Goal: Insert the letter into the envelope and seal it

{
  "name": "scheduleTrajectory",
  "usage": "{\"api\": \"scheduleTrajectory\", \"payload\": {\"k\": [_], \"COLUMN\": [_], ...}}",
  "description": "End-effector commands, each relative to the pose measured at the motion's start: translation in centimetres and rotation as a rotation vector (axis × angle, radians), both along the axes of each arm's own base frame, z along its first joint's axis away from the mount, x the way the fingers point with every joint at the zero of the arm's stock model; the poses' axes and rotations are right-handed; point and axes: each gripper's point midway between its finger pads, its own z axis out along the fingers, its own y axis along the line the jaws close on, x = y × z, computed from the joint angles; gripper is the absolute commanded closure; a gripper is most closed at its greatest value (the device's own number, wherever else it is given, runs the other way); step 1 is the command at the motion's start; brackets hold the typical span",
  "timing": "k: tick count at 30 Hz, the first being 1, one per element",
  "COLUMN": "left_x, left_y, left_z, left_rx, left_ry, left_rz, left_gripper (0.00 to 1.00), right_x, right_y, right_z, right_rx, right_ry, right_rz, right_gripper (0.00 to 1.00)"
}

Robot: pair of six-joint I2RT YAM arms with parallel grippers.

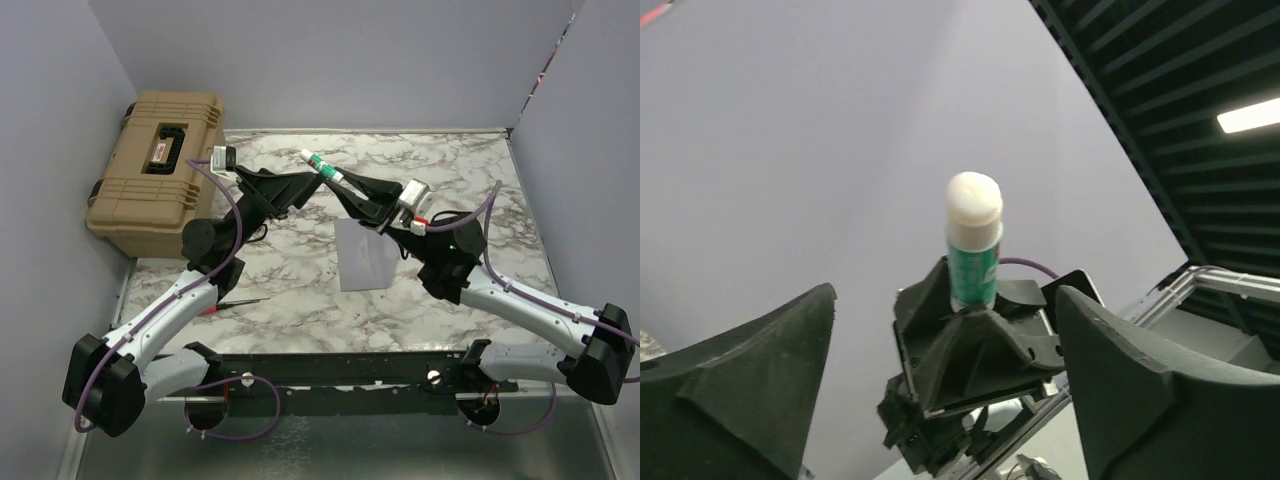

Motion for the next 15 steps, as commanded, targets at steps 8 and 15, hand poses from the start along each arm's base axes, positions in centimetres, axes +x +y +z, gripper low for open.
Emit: {"api": "scheduleTrajectory", "payload": {"k": [8,15], "left_x": [-0.3,-0.7], "left_y": [-1.3,-1.8], "left_z": [-0.2,-0.3], "left_rx": [0.240,0.298], "left_ry": [-0.038,-0.010], "left_rz": [-0.106,-0.204], "left_gripper": [0.02,0.01], "right_x": [-0.9,0.0], "right_y": [-2.4,-2.4], "right_z": [-0.8,-1.7], "right_rx": [-0.004,-0.035], "right_ry": [0.185,0.265], "right_rz": [0.023,0.019], "right_gripper": [0.99,0.99]}}
